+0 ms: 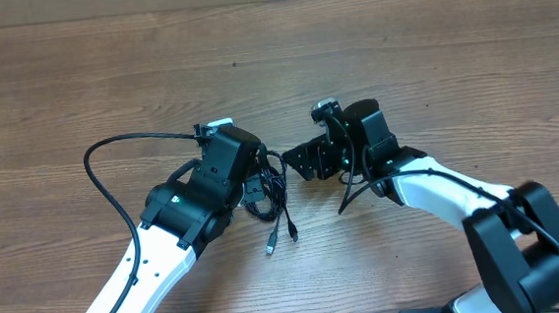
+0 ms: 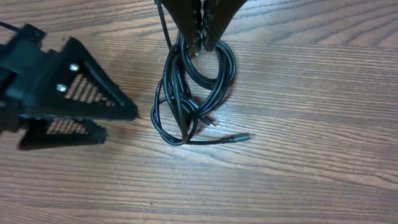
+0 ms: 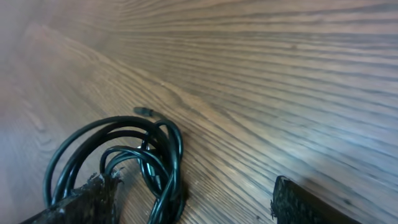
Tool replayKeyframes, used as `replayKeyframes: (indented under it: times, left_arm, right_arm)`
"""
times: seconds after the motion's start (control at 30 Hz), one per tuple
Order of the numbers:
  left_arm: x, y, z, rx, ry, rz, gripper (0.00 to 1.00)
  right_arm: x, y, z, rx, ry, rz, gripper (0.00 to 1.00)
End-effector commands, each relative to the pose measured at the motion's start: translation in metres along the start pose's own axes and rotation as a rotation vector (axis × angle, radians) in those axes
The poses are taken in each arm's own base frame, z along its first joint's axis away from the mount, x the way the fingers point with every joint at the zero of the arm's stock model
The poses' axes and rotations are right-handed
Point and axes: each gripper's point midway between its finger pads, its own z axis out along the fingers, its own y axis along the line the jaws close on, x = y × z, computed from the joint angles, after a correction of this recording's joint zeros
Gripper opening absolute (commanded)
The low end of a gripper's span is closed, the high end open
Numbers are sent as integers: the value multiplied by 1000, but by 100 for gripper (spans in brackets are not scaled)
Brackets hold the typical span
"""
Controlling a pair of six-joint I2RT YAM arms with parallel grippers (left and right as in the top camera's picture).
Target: Untangle cables
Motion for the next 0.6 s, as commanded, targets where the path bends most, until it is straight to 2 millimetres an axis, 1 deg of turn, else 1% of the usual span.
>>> replayKeyframes:
  times: [0.0,0.1,0.2,0.3,0.43,0.53,0.57]
  left_arm:
    - [-8,2,-2,-11,-27,16,4]
    - [-8,2,-2,-11,-28,16,4]
    - [-9,1,-2,-9,-31,15,4]
    - [-10,1,-2,-6,-33,15,4]
    - [-10,1,-2,-6,-33,15,4]
    - [-10,1,-2,-6,-33,15,4]
    - [-10,1,-2,-6,-33,15,4]
  right_arm:
    - [4,4,9,-53,22,-4,77]
    - [9,6,14,-81,37,-1,77]
    - [12,13,17,-106,46,-30,69]
    - [13,23,21,-125,44,-69,68]
    - [18,38,26,-146,48,-171,66]
    - [21,42,29,-139,52,-201,64]
    - [21,42,29,-134,51,-203,61]
